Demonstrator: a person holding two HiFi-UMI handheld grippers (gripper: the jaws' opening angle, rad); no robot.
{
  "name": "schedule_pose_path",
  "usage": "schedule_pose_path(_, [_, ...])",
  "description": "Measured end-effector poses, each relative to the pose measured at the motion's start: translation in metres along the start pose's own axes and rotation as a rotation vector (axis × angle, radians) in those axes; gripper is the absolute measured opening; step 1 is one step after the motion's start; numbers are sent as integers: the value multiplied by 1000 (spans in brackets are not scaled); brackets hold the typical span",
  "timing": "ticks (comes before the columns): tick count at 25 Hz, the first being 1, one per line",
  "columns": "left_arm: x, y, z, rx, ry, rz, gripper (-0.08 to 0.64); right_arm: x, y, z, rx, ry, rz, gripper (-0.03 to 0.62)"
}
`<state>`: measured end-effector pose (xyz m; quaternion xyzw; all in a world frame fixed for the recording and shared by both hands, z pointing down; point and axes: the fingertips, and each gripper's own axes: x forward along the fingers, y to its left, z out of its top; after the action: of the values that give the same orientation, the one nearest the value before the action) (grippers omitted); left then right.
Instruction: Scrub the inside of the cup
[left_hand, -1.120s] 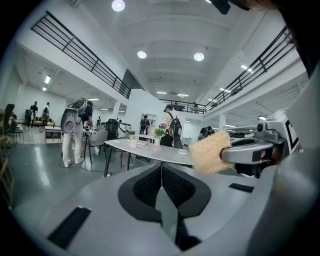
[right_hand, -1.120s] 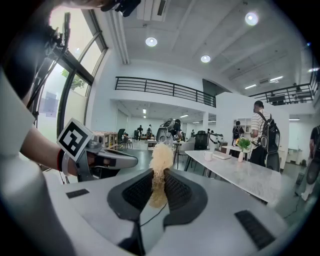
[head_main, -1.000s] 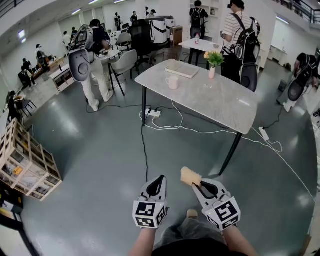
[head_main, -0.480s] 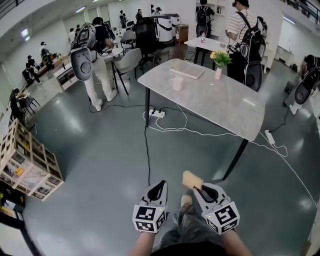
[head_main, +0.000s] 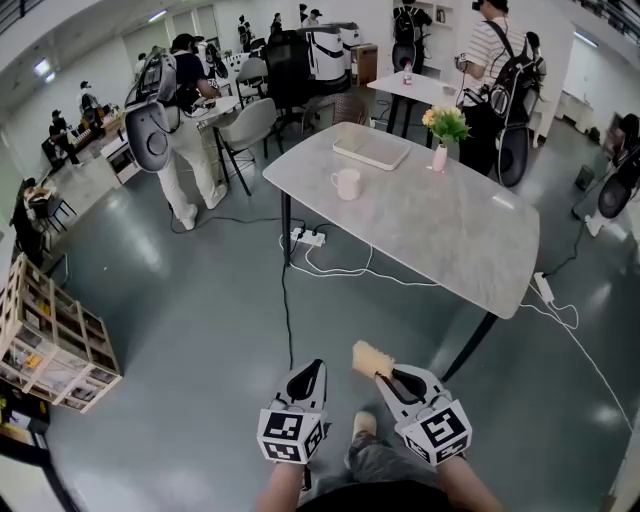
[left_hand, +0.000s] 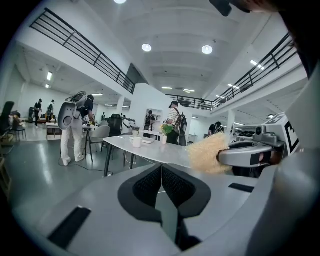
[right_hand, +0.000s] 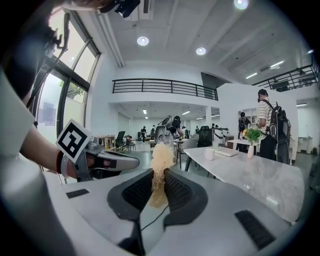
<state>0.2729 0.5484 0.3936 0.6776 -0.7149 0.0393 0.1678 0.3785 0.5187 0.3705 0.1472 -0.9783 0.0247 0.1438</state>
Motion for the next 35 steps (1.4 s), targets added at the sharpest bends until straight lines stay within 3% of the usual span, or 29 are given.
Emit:
schedule_pose_path(11, [98,22,32,-15,-17,47,14,58,-92,14,-10,-5,42,60])
schedule_pose_path(23, [147,34,39,0,19,47,14,93,-125,8,49,2,68,60])
schedule_pose_path(35, [241,79,74,28,43,-43,14,172,-184,29,67,19,19,60])
